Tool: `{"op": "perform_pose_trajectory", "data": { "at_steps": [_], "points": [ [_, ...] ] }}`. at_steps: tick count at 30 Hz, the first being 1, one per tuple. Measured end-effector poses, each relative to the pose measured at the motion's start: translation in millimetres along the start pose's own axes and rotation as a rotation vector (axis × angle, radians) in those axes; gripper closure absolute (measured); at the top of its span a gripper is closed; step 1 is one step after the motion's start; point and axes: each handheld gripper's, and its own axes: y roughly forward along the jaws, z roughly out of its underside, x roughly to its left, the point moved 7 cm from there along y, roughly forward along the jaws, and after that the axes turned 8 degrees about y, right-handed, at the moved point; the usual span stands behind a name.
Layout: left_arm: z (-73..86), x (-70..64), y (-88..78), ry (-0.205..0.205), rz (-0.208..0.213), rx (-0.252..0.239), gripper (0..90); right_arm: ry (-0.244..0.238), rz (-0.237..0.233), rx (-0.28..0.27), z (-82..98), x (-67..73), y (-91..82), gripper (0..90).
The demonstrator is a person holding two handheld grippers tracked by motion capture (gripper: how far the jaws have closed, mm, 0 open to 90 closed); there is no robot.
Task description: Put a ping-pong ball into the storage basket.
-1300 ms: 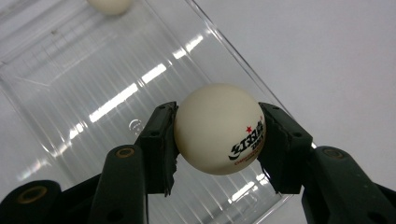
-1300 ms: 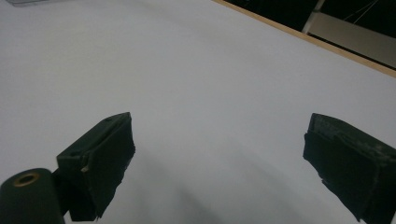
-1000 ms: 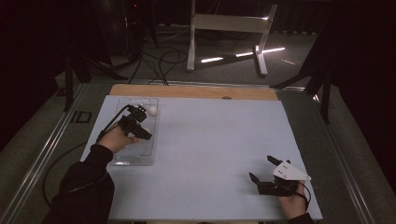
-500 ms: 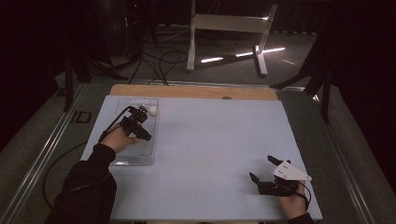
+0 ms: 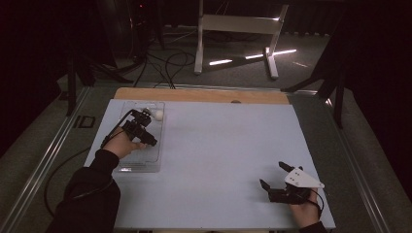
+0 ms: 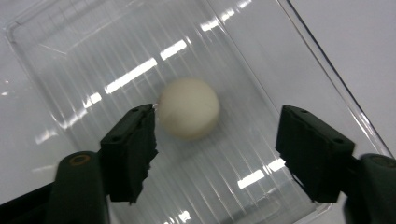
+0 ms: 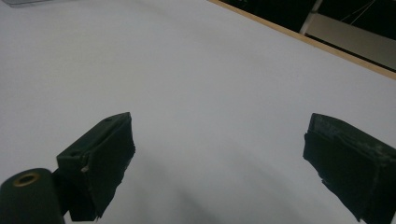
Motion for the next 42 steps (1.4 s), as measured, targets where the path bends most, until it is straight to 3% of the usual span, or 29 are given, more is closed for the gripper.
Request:
{"op": "perform_pose_trajectory", "data": {
  "at_steps": [5,14,26,35,42],
  "points": [
    [-0.3,-1.6,-4.7,0.0,0.014,-0.019,16.9,0.0,0.001,0.0,0.0,0.0,0.0,8.6],
    [-4.3,-4.3,-18.6,0.006,0.001,-0.034,5.6,-0.002,0.002,0.003,0.2,0.0,0.3,8.5],
    [-9.5,-11.3,-27.2,0.02,0.016,-0.062,1.2,-0.004,0.001,0.004,0.2,0.4,0.6,8.5],
    [-18.4,-18.6,-34.8,0.021,0.071,-0.148,0.3,-0.003,0.002,0.002,0.0,0.5,0.5,8.6],
    [-24.1,-25.8,-40.3,0.033,0.091,-0.184,0.2,-0.004,0.001,0.003,0.1,0.5,0.6,8.5]
  ]
}}
